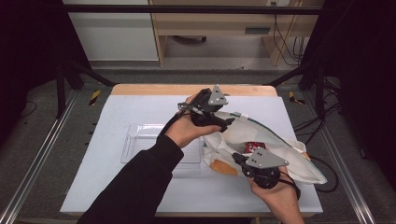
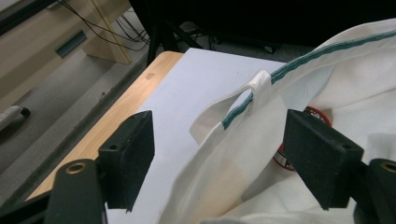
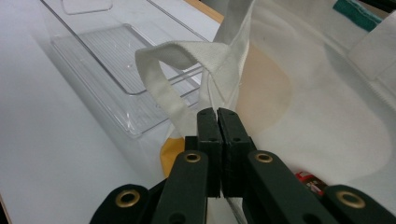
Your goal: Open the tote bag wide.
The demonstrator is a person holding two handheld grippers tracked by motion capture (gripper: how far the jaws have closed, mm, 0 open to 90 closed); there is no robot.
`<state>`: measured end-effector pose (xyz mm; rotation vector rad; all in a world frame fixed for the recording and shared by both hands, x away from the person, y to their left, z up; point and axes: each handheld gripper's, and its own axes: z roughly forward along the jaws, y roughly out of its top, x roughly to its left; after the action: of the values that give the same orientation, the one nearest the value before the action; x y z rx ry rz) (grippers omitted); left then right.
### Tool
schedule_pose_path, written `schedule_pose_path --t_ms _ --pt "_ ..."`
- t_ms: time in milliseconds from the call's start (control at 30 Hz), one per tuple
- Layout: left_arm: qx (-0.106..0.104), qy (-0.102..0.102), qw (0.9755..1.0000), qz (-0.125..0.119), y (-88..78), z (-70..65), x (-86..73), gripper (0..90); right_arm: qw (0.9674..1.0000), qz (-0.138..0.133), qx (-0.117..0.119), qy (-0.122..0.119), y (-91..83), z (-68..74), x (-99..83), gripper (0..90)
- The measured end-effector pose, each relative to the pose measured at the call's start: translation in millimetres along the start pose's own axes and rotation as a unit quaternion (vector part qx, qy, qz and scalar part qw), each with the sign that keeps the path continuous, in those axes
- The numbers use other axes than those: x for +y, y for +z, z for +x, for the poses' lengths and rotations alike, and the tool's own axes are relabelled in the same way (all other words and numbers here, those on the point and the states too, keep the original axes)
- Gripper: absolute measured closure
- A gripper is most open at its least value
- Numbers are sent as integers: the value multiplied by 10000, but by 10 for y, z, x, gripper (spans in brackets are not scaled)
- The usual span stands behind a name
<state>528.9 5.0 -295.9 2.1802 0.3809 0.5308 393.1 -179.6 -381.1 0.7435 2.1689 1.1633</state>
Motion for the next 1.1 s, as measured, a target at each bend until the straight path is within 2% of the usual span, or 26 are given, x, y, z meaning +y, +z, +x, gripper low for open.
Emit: schedule_pose_path --t_ms 33,133,267,367,433,600,733,1100 --pt "-33 81 9999 83 42 -3 12 286 10000 -35 28 21 2 16 -18 892" --pt "46 73 9998 193 89 2 17 276 10000 -36 44 8 3 31 -27 892" --pt "-59 65 9997 234 133 20 0 390 9999 -31 97 -31 -5 55 -25 892" --pt "-166 195 9985 482 201 20 -21 469 9999 -26 114 -42 -8 67 -22 892" --pt "-165 251 9978 591 232 10 -19 539 9999 -24 119 -66 -15 83 -18 893" --pt "-104 308 9971 691 276 11 16 745 9998 59 184 -89 -4 133 -12 895" --pt "-68 229 9974 684 304 48 25 852 9995 112 278 -126 28 174 -27 895" --pt "176 15 9985 518 341 135 11 879 9982 221 537 -152 83 300 -38 897"
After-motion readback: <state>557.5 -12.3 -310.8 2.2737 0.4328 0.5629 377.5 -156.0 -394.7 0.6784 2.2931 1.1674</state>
